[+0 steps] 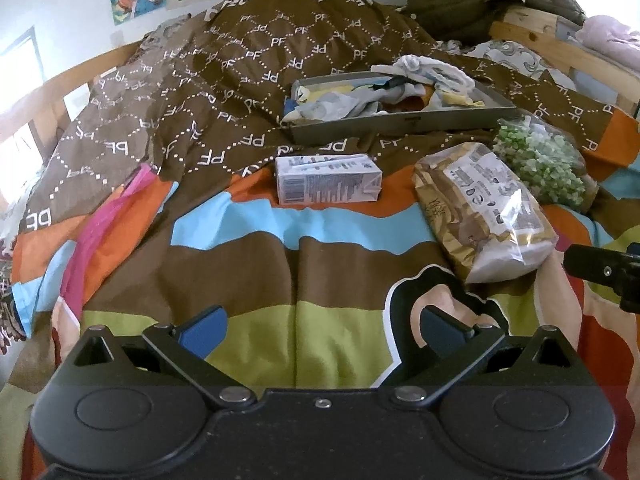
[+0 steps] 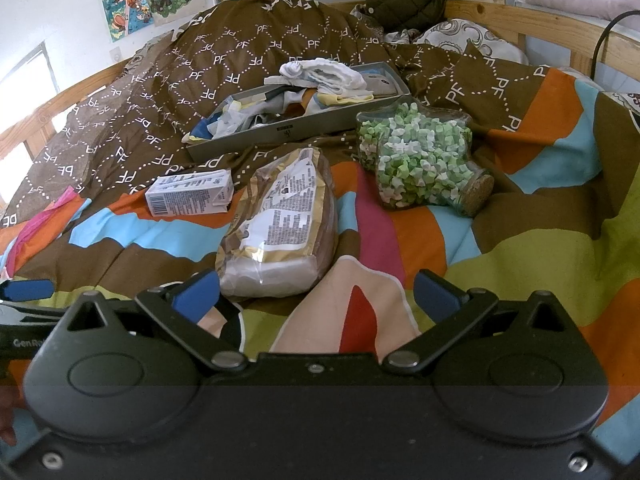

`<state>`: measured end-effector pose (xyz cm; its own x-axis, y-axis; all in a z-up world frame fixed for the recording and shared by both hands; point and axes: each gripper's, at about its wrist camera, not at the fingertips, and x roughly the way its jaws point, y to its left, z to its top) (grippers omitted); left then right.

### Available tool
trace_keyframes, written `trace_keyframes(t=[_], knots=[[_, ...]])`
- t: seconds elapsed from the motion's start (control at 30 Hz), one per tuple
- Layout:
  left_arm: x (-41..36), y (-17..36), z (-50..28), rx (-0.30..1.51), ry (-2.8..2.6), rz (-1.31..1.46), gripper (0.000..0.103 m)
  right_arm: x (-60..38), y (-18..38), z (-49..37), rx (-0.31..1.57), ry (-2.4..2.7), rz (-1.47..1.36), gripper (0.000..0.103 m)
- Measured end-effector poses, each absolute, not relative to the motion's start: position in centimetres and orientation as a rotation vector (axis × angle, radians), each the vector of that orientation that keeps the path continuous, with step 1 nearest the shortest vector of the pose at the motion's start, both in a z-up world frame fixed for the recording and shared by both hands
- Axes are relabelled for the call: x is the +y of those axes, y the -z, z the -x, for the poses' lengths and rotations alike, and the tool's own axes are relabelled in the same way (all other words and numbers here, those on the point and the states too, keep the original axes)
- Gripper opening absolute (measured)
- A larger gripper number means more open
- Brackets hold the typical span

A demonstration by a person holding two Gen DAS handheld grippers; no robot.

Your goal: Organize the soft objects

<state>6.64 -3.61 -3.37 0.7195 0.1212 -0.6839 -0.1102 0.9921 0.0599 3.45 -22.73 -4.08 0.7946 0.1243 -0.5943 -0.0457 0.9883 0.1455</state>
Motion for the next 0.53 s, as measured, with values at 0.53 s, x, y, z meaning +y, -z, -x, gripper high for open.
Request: trace_keyframes(t=[0.53], knots=[[-4.01,2.91,-6.39,0.720,-0.123,-0.047,0.102,-22.68,4.07,-3.46,0.647,-0.091,-0.126,0.102]])
